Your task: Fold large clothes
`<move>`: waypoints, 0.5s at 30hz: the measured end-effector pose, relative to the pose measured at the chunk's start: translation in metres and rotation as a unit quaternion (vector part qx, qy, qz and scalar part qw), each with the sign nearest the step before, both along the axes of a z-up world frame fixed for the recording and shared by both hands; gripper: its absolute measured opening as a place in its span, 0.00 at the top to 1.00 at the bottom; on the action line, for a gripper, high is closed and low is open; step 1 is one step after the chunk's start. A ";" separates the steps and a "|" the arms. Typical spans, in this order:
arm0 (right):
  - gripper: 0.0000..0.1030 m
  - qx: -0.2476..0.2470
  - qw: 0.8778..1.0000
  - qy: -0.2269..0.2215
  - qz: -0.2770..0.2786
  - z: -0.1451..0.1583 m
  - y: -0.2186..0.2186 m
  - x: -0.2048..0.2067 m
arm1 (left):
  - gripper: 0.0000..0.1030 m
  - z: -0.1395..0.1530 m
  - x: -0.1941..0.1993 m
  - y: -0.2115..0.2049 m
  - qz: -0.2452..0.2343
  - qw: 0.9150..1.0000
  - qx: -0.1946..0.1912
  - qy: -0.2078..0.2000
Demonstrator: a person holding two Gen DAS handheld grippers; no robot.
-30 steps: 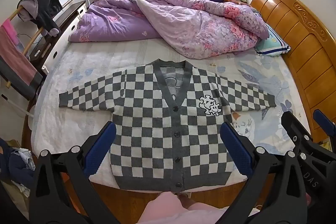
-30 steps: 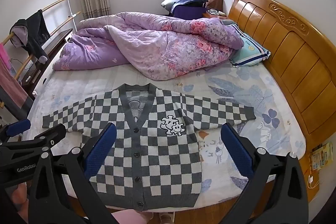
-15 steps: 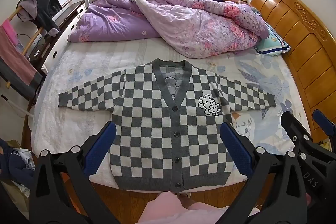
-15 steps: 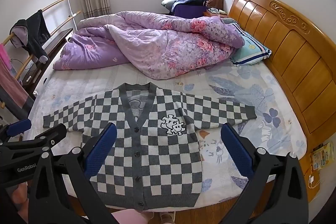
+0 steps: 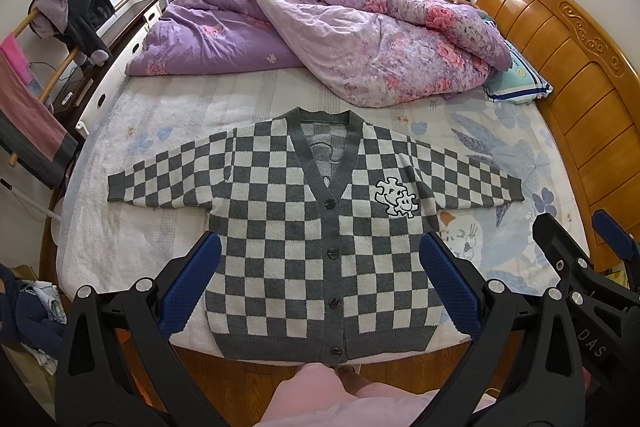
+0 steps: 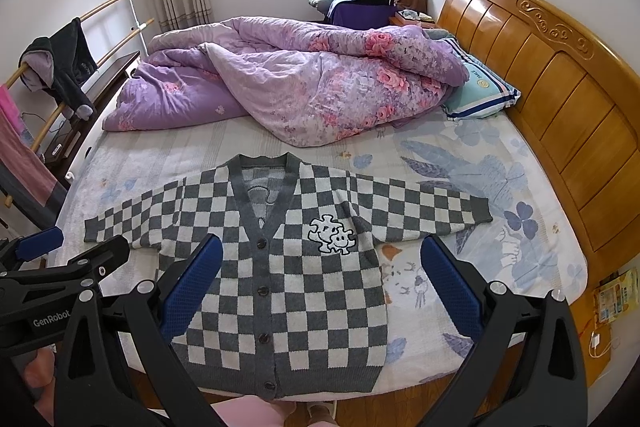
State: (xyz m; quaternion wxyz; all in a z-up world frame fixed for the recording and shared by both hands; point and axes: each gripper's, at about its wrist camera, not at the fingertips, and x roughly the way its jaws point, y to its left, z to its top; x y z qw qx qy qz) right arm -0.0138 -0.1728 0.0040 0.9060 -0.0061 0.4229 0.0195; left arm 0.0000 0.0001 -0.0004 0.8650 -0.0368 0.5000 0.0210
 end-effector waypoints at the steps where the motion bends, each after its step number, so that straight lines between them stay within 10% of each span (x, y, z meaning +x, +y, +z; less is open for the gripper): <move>1: 0.07 -0.001 1.000 0.000 0.001 -0.001 0.000 0.000 | 0.04 0.000 0.000 0.000 0.000 1.000 0.001 0.000; 15: 0.07 0.001 1.000 0.005 0.000 -0.003 0.001 0.005 | 0.04 -0.012 0.005 0.001 0.000 1.000 0.005 0.004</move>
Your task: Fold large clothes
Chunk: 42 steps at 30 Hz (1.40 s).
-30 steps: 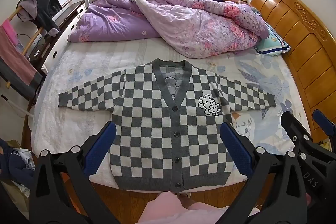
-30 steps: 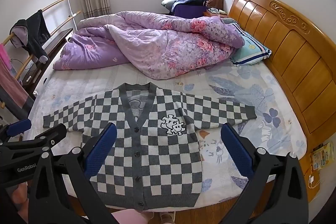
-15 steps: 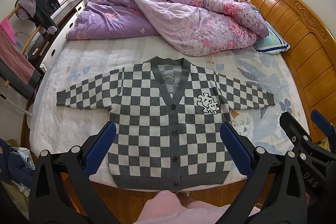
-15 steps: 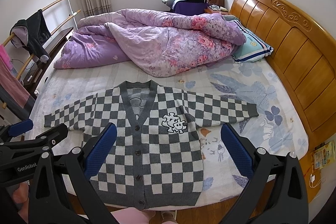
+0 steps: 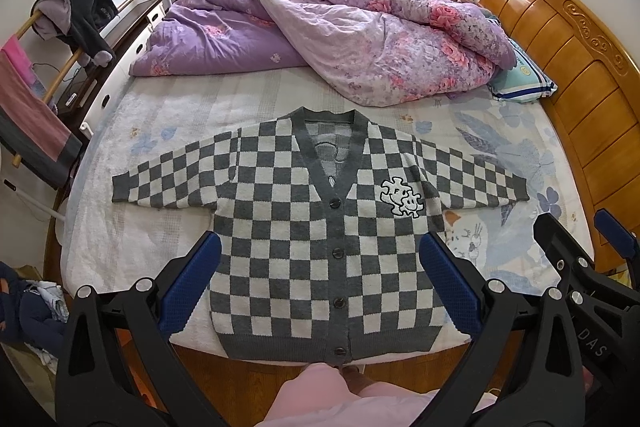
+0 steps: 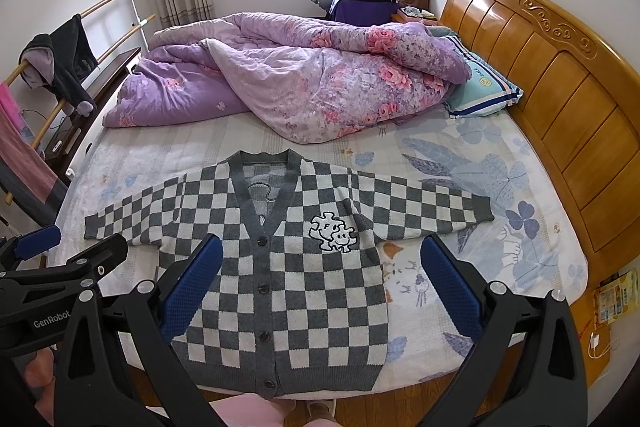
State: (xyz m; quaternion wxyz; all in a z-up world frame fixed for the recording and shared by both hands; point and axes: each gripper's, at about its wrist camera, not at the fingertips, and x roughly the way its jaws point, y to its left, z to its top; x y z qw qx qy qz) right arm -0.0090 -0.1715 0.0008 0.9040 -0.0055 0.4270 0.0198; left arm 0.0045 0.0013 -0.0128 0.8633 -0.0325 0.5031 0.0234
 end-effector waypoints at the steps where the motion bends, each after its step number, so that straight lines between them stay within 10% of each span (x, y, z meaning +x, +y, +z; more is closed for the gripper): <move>1: 0.07 0.001 1.000 0.001 0.000 0.000 -0.001 0.001 | 0.04 -0.002 0.000 0.001 0.000 1.000 -0.002 0.001; 42: 0.07 0.003 1.000 0.008 0.003 0.003 0.004 0.005 | 0.04 -0.004 -0.002 0.003 0.003 1.000 -0.002 0.007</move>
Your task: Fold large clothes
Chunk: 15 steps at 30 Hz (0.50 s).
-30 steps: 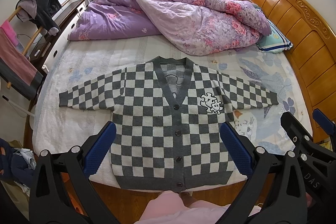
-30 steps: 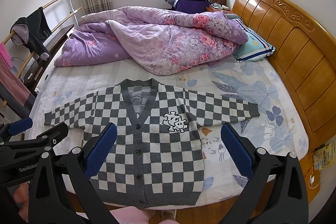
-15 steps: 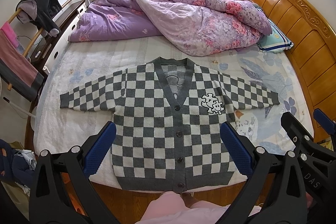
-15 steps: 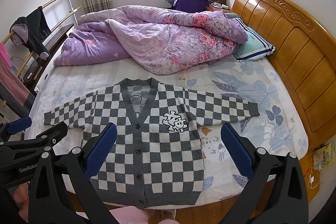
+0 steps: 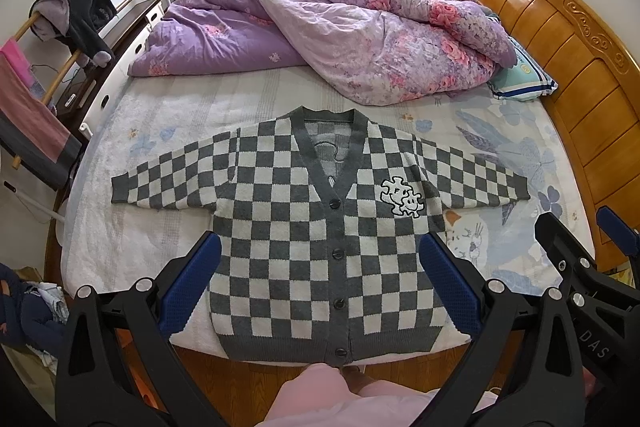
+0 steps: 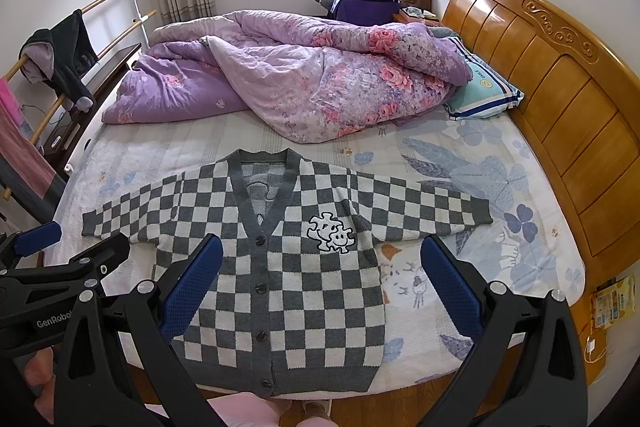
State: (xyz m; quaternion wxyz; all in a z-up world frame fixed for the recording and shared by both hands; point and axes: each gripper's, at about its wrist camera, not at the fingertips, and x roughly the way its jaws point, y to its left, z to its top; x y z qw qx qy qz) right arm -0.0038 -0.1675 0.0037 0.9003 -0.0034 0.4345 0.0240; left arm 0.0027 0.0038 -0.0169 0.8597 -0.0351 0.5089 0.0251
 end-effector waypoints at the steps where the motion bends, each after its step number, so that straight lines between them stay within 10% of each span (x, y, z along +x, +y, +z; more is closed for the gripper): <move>1: 0.07 0.002 1.000 0.000 0.002 -0.003 0.001 -0.003 | 0.04 0.001 0.000 -0.001 0.000 1.000 -0.001 -0.001; 15: 0.07 0.030 0.995 0.012 0.098 -0.017 0.009 -0.016 | 0.04 0.014 -0.039 0.034 0.091 0.995 0.044 -0.001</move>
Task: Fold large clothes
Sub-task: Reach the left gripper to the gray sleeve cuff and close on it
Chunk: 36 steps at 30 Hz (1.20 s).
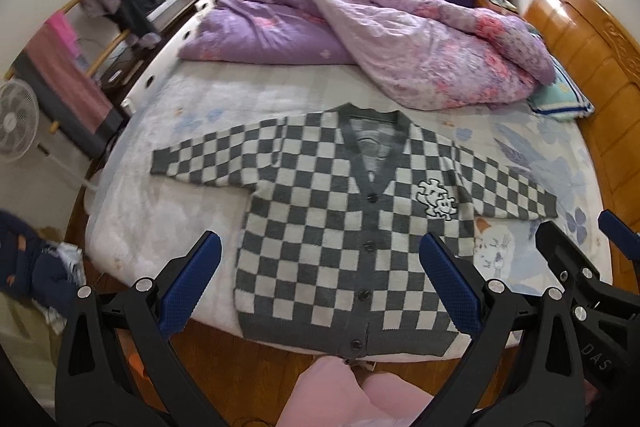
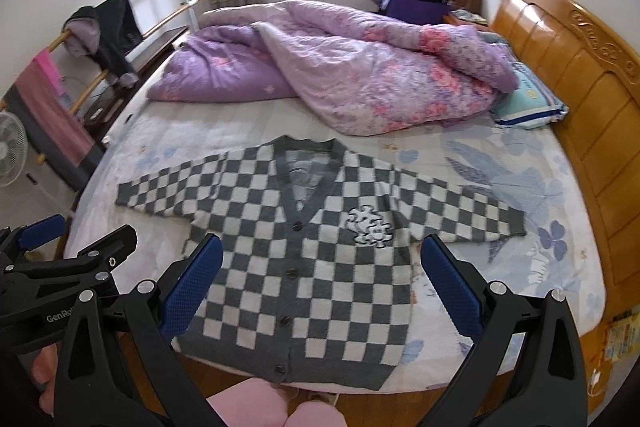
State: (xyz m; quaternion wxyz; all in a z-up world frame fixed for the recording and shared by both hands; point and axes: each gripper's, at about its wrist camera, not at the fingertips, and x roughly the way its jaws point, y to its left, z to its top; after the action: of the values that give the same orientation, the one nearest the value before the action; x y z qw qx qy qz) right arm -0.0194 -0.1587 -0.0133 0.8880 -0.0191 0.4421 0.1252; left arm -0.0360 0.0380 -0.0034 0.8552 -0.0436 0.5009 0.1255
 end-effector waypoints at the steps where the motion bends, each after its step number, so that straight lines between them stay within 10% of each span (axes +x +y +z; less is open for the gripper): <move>1: 0.07 0.000 1.000 0.005 0.010 -0.002 0.003 0.000 | 0.04 0.001 -0.005 -0.003 0.008 1.000 0.003 0.000; 13: 0.07 -0.029 0.995 0.026 0.090 -0.012 0.084 -0.003 | 0.04 0.002 -0.045 0.067 0.085 0.996 -0.004 0.010; 22: 0.07 -0.061 0.993 0.049 0.086 -0.040 0.208 0.032 | 0.04 -0.034 -0.008 0.195 0.082 0.995 -0.053 0.021; 31: 0.08 -0.057 0.992 0.109 0.018 -0.091 0.342 0.114 | 0.04 -0.127 0.084 0.393 0.085 0.989 -0.109 0.056; 36: 0.08 -0.081 0.985 0.153 -0.005 -0.138 0.375 0.151 | 0.04 -0.223 0.123 0.496 0.162 0.967 -0.171 0.091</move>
State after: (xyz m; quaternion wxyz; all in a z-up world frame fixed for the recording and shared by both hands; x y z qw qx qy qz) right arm 0.1315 0.2166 -0.1508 0.8057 -0.0698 0.5818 0.0862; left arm 0.0866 0.5335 -0.2264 0.7539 -0.2585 0.5772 0.1780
